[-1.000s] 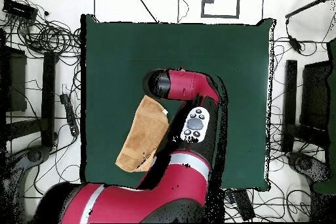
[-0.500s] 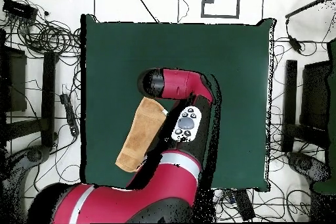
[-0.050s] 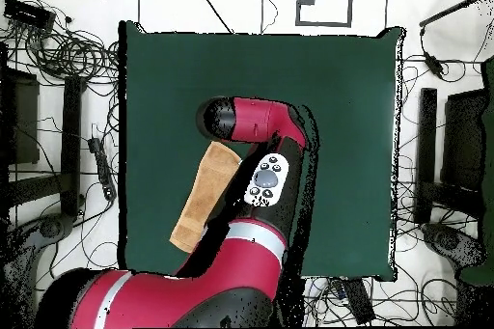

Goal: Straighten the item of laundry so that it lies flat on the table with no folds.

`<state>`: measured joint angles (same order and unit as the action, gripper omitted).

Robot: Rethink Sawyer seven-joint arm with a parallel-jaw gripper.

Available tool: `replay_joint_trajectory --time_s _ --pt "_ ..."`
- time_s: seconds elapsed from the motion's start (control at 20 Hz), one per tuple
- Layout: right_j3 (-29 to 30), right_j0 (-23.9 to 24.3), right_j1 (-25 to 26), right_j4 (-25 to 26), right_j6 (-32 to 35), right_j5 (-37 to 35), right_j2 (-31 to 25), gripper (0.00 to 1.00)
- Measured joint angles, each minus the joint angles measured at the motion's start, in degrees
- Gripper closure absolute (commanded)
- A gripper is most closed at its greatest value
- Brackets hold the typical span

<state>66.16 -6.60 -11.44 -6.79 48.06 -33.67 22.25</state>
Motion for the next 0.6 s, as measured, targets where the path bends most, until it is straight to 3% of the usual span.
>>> replay_joint_trajectory --time_s 0.6 --pt "-0.08 -0.21 0.72 -1.5 2.6 -0.04 0.68 0.0"
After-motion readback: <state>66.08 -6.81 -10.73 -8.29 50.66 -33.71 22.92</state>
